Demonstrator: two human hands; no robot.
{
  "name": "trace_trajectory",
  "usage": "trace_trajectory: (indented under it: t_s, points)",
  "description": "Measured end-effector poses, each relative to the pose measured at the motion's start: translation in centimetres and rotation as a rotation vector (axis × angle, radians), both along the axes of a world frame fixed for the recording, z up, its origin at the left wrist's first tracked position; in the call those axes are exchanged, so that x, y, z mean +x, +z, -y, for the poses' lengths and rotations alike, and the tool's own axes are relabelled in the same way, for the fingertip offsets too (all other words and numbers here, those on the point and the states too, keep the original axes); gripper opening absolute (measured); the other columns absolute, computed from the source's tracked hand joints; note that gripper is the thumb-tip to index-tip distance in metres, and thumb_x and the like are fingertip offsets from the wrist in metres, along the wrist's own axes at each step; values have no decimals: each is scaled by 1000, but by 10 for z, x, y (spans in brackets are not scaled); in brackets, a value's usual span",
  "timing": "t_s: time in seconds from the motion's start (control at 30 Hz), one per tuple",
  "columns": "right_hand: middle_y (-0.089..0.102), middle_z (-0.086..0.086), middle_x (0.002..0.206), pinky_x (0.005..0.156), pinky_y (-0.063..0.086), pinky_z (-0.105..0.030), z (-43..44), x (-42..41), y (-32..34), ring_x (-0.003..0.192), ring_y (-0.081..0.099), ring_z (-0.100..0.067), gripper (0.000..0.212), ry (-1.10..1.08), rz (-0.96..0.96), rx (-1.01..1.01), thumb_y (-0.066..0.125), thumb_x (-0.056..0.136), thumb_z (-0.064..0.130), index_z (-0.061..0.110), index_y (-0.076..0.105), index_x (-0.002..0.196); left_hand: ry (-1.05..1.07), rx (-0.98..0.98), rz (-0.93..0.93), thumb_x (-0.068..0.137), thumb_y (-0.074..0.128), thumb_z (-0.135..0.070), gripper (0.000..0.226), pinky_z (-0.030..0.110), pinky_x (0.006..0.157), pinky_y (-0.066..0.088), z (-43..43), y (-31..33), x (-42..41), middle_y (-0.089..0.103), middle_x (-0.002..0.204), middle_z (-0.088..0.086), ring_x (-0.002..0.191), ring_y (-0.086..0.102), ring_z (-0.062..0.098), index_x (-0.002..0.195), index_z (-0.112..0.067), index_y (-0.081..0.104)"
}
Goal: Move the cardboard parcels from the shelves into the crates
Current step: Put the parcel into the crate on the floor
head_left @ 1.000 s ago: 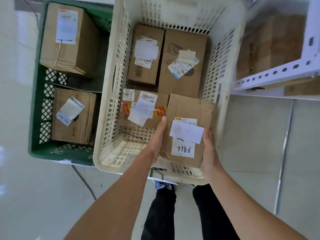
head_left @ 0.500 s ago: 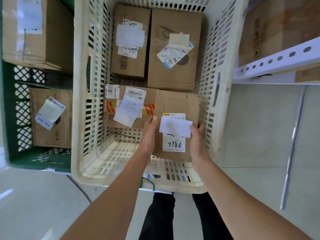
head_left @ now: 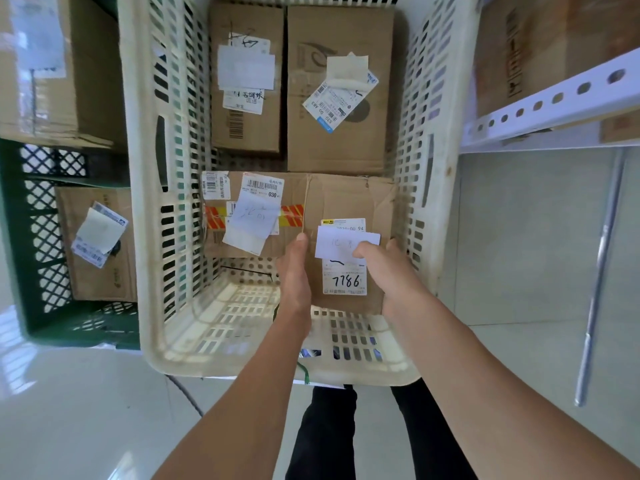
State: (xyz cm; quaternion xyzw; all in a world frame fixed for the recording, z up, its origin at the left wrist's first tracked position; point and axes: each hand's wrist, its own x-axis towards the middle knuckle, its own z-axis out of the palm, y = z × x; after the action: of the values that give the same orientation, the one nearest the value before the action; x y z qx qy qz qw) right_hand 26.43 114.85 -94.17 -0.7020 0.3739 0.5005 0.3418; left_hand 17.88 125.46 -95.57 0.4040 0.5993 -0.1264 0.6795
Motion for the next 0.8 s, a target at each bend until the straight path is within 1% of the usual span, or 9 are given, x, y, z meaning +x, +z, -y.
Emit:
trace_trajectory:
  t_s: [0.17, 0.27, 0.3, 0.37, 0.43, 0.53, 0.6, 0.67, 0.8]
  points:
    - [26, -6, 171, 120, 34, -53, -4, 2, -3, 154, 31, -32, 90, -75, 35, 11, 58, 97, 28, 24, 5, 170, -52, 56, -55, 64, 53, -92, 114, 57, 129, 32, 3, -3, 4, 46, 166, 5, 155, 42, 26, 158, -27, 52]
    - [46, -6, 156, 101, 49, -45, -2, -5, -5, 134, 52, -29, 77, -150, 114, 25, 56, 96, 22, 24, 20, 164, -61, 68, -77, 60, 51, -93, 117, 58, 128, 32, 5, -4, 6, 46, 166, 7, 154, 41, 29, 156, -26, 55]
    - [52, -6, 149, 103, 51, -48, 0, -7, -6, 129, 56, -29, 74, -164, 116, 36, 56, 95, 21, 25, 26, 161, -77, 64, -96, 60, 50, -93, 115, 58, 127, 34, 6, -4, 7, 48, 165, 6, 152, 43, 29, 153, -27, 58]
    - [55, -6, 146, 113, 48, -56, 3, -9, -9, 130, 58, -30, 69, -163, 109, 59, 56, 92, 19, 26, 34, 157, -126, 77, -107, 67, 48, -90, 87, 59, 121, 41, 7, -4, 8, 61, 147, 0, 137, 55, 23, 128, -32, 70]
    - [52, -5, 152, 117, 44, -58, 3, -8, -12, 136, 53, -30, 66, -146, 95, 77, 56, 89, 18, 23, 39, 153, -201, 89, -105, 77, 49, -81, 50, 55, 108, 48, 9, -8, 7, 63, 121, -5, 112, 58, 16, 99, -38, 63]
    - [40, 4, 150, 113, 36, -43, -4, -6, -16, 136, 44, -21, 62, -148, 45, 98, 59, 84, 25, 20, 42, 143, -236, 45, -120, 79, 51, -80, 71, 45, 104, 40, 9, -12, 8, 50, 142, 1, 128, 52, 20, 130, -30, 50]
    - [41, 0, 158, 113, 40, -46, -11, -6, -25, 140, 46, -26, 57, -170, 9, 86, 57, 91, 24, 13, 48, 146, -297, 24, -99, 85, 49, -81, 65, 43, 105, 42, 9, -15, 11, 49, 142, -2, 126, 51, 17, 127, -31, 48]
    - [53, -10, 152, 113, 44, -54, -16, -6, -33, 132, 55, -35, 35, -225, 7, 79, 52, 96, 23, 10, 58, 127, -339, 18, -60, 99, 44, -78, 46, 37, 101, 43, 8, -18, 15, 52, 133, -9, 114, 52, 7, 118, -37, 55]
    - [60, -25, 140, 98, 46, -45, -8, -7, -42, 115, 61, -34, 34, -321, 15, 142, 46, 100, 23, 4, 57, 127, -320, -47, -34, 105, 31, -77, 73, 50, 125, 36, 9, -20, 20, 52, 159, -6, 142, 50, 12, 157, -30, 50]
